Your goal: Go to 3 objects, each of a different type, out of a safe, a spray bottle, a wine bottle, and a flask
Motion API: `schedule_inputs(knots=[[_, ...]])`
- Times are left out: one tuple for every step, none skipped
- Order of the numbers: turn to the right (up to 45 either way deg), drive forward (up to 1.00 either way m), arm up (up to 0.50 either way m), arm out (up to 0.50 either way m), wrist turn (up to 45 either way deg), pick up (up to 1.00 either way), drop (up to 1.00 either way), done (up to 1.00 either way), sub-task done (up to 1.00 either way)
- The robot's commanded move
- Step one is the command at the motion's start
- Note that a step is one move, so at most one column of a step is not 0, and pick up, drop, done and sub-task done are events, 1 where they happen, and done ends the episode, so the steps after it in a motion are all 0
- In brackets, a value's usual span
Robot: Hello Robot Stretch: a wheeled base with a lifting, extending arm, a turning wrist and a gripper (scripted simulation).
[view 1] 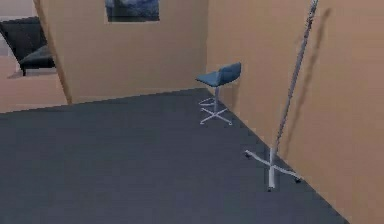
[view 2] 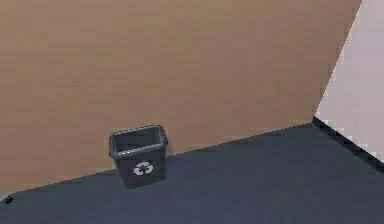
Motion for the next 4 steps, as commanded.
schedule_inputs(knots=[[0.0, 0.45, 0.0, 0.0, 0.0, 0.0, 0.0, 0.0, 0.0], [-45.0, 0.0, 0.0, 0.0, 0.0, 0.0, 0.0, 0.0, 0.0], [-6.0, 0.0, 0.0, 0.0, 0.0, 0.0, 0.0, 0.0, 0.0], [0.0, 1.0, 0.0, 0.0, 0.0, 0.0, 0.0, 0.0, 0.0]])
